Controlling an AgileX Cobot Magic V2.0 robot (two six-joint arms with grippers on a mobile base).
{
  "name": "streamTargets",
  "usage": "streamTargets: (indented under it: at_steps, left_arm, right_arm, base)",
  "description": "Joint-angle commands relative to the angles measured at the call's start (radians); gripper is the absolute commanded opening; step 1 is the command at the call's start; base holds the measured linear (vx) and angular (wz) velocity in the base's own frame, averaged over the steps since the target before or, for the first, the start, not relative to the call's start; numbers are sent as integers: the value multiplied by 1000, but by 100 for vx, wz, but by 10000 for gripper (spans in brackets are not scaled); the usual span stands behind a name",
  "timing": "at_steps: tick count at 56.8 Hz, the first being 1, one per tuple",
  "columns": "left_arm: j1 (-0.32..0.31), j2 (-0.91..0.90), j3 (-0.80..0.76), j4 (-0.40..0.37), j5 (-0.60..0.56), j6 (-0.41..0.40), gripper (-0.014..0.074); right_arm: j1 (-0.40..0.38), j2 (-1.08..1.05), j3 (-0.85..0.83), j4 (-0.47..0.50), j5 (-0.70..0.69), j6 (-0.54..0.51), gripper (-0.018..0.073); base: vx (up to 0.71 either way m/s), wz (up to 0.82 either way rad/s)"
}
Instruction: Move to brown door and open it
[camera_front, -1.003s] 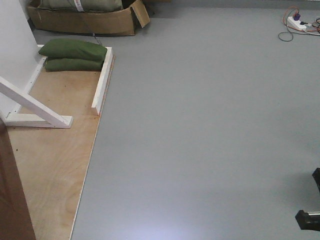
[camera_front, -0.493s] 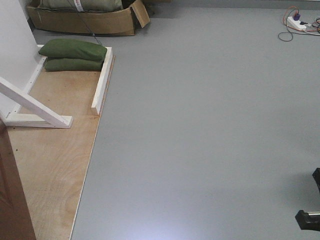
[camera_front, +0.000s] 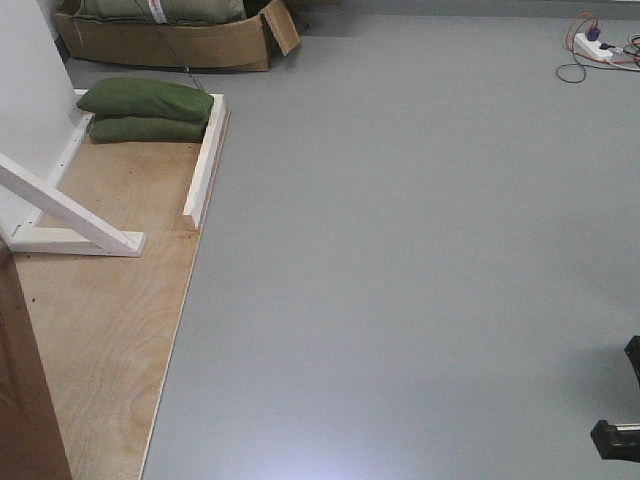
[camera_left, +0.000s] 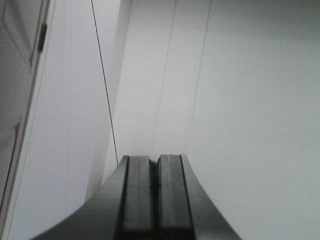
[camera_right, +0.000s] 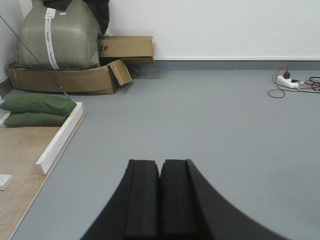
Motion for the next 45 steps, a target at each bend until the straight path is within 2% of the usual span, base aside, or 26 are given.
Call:
streamTargets:
  at_steps: [1, 6, 10, 14, 16, 22, 26, 31, 35, 40, 45]
  left_arm:
    - [43, 81, -54, -141, -224, 0, -3]
    - [103, 144, -94, -331, -247, 48, -3]
    - [143, 177, -137, -488, -240, 139, -3]
    - [177, 196, -188, -655, -244, 276, -3]
    - [192, 201, -210, -728, -252, 371, -3]
    - [234, 202, -270, -917, -288, 590, -3]
    - [255, 201, -302, -1014, -313, 693, -3]
    - [266, 191, -334, -1077, -336, 785, -3]
    - [266, 184, -347, -1082, -378, 845, -3]
    - [266, 187, -353, -1091, -447, 872, -3]
    - [266, 216, -356, -1131, -512, 878, -3]
  right_arm:
    - [-1, -11, 5, -1, -82, -6, 0]
    - [-1, -11, 5, -1, -82, -6, 0]
    - [-1, -11, 5, -1, -82, -6, 0]
    - [-1, -11, 5, -1, -82, -6, 0]
    - [-1, -11, 5, -1, -82, -6, 0]
    - [-1, -11, 5, -1, -82, -6, 0]
    - [-1, -11, 5, -1, -82, -6, 0]
    - [-1, -11, 5, -1, -82, -6, 0]
    - [-1, -11, 5, -1, -82, -6, 0]
    - [-1, -11, 5, -1, -82, -6, 0]
    - [-1, -11, 5, -1, -82, -6, 0]
  base:
    - [0, 0]
    - [0, 0]
    - [0, 0]
    - [0, 0]
    - [0, 0]
    - [0, 0]
    - [0, 0]
    - [0, 0]
    - [0, 0]
    - [0, 0]
    - [0, 0]
